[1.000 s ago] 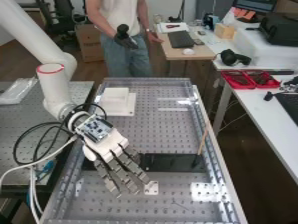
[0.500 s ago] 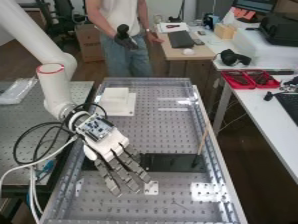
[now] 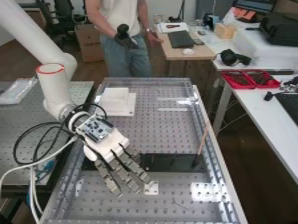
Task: Grab the bearing and place it in the white container
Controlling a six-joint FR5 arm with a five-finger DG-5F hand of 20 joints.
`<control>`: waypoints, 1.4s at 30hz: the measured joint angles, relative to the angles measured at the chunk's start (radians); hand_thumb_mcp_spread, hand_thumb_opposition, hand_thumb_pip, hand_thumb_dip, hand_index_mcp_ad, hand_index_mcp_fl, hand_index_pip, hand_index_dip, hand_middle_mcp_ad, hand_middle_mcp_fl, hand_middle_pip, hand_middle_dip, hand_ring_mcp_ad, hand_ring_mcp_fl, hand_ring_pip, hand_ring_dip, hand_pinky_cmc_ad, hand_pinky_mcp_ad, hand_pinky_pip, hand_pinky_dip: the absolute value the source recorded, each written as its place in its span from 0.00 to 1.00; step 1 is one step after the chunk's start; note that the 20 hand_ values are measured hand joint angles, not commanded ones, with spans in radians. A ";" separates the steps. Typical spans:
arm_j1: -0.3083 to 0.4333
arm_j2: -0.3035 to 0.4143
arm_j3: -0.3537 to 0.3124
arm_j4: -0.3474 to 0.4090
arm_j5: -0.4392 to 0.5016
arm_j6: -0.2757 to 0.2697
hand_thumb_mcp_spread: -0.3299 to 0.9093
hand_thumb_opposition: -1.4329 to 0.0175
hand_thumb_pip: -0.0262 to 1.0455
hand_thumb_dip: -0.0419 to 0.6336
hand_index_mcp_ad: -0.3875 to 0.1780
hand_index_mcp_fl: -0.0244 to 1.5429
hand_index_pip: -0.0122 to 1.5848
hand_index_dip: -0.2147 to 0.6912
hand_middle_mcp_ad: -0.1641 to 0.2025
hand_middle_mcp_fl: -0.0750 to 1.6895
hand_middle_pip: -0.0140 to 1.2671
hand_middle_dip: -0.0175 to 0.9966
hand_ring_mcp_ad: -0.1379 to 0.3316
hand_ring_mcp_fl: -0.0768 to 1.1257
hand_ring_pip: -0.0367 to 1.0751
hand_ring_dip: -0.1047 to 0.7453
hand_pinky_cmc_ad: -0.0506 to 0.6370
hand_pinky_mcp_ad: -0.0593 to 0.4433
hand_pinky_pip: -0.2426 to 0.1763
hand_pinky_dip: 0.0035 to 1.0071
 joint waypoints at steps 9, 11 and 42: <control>-0.003 0.008 -0.004 0.012 -0.005 -0.009 0.61 0.43 0.58 0.42 0.57 0.14 0.92 0.39 0.59 0.06 0.12 0.22 0.54 0.06 0.11 0.21 0.56 0.60 0.40 0.26; -0.005 0.010 -0.004 0.012 -0.007 -0.010 0.61 0.43 0.58 0.42 0.57 0.14 0.92 0.39 0.59 0.06 0.12 0.22 0.54 0.06 0.11 0.21 0.56 0.60 0.40 0.26; -0.013 0.006 -0.003 0.010 -0.020 -0.024 0.61 0.43 0.58 0.42 0.57 0.13 0.92 0.38 0.59 0.06 0.12 0.22 0.54 0.06 0.11 0.21 0.56 0.60 0.40 0.29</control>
